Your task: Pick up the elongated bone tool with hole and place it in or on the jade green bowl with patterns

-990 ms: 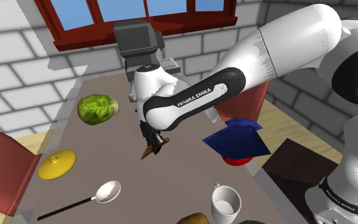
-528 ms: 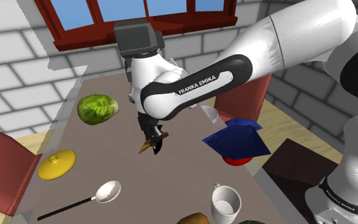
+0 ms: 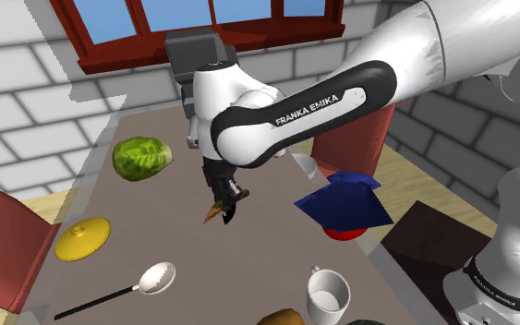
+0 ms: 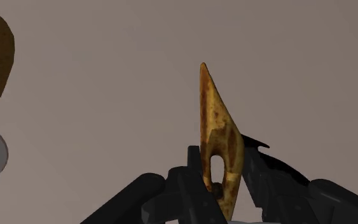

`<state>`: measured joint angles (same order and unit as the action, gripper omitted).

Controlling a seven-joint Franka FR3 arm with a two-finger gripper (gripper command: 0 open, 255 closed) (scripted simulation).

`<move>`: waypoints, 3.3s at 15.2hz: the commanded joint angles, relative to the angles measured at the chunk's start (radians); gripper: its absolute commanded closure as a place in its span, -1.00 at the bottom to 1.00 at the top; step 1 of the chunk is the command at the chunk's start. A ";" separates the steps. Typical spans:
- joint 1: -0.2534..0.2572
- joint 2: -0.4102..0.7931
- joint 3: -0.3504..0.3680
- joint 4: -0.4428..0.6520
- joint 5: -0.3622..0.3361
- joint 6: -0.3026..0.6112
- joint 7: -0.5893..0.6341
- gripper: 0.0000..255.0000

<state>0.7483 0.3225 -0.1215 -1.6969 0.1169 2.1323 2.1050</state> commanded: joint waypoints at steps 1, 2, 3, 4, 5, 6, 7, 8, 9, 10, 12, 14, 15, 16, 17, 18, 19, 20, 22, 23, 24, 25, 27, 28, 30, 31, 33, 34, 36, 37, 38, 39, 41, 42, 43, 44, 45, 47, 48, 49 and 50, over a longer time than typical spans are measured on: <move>0.023 -0.068 0.005 -0.097 -0.013 0.031 0.028 1.00; 0.034 -0.100 0.008 -0.142 -0.019 0.045 0.044 1.00; 0.045 -0.132 0.013 -0.186 -0.025 0.058 0.060 1.00; 0.055 -0.163 0.017 -0.227 -0.032 0.070 0.077 1.00; 0.066 -0.194 0.023 -0.268 -0.038 0.081 0.094 1.00; 0.075 -0.224 0.028 -0.307 -0.044 0.092 0.112 1.00; 0.085 -0.253 0.035 -0.344 -0.050 0.101 0.131 1.00; 0.094 -0.282 0.042 -0.381 -0.056 0.109 0.149 1.00; 0.103 -0.311 0.049 -0.416 -0.061 0.117 0.168 1.00; 0.112 -0.339 0.058 -0.450 -0.066 0.124 0.188 1.00; 0.129 -0.393 0.077 -0.514 -0.074 0.135 0.228 1.00; 0.145 -0.446 0.098 -0.574 -0.080 0.143 0.268 1.00; 0.153 -0.472 0.109 -0.603 -0.081 0.146 0.289 1.00; 0.161 -0.498 0.121 -0.630 -0.082 0.149 0.310 1.00; 0.169 -0.523 0.134 -0.656 -0.083 0.150 0.330 1.00; 0.178 -0.548 0.147 -0.682 -0.082 0.152 0.351 1.00; 0.186 -0.572 0.160 -0.706 -0.081 0.152 0.372 1.00; 0.195 -0.596 0.174 -0.729 -0.078 0.152 0.393 1.00; 0.214 -0.642 0.203 -0.772 -0.071 0.150 0.436 1.00; 0.225 -0.664 0.218 -0.792 -0.067 0.148 0.457 1.00; 0.235 -0.686 0.234 -0.810 -0.061 0.146 0.479 1.00; 0.246 -0.707 0.250 -0.828 -0.055 0.143 0.501 1.00; 0.269 -0.746 0.282 -0.860 -0.041 0.136 0.545 1.00; 0.281 -0.765 0.299 -0.874 -0.033 0.132 0.567 1.00; 0.307 -0.800 0.334 -0.898 -0.016 0.123 0.613 1.00; 0.320 -0.816 0.351 -0.909 -0.006 0.119 0.636 1.00; 0.340 -0.831 0.381 -0.931 0.009 0.127 0.671 1.00; 0.339 -0.825 0.383 -0.940 0.010 0.143 0.672 1.00; 0.338 -0.810 0.388 -0.957 0.011 0.175 0.673 1.00; 0.337 -0.802 0.391 -0.965 0.011 0.191 0.673 1.00; 0.337 -0.793 0.393 -0.973 0.012 0.207 0.674 1.00; 0.336 -0.785 0.396 -0.981 0.012 0.224 0.674 1.00; 0.334 -0.766 0.401 -0.996 0.012 0.257 0.676 1.00; 0.333 -0.756 0.404 -1.003 0.012 0.274 0.677 1.00; 0.332 -0.746 0.407 -1.010 0.012 0.291 0.678 1.00; 0.330 -0.736 0.409 -1.016 0.011 0.308 0.679 1.00; 0.329 -0.725 0.412 -1.023 0.011 0.326 0.680 1.00; 0.327 -0.710 0.416 -1.031 0.010 0.348 0.682 1.00; 0.326 -0.710 0.416 -1.031 0.010 0.348 0.682 1.00; 0.326 -0.710 0.417 -1.031 0.010 0.348 0.682 1.00; 0.326 -0.710 0.417 -1.031 0.010 0.348 0.682 1.00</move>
<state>1.0707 -0.3909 0.2937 -2.7231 0.1262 2.4813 2.7873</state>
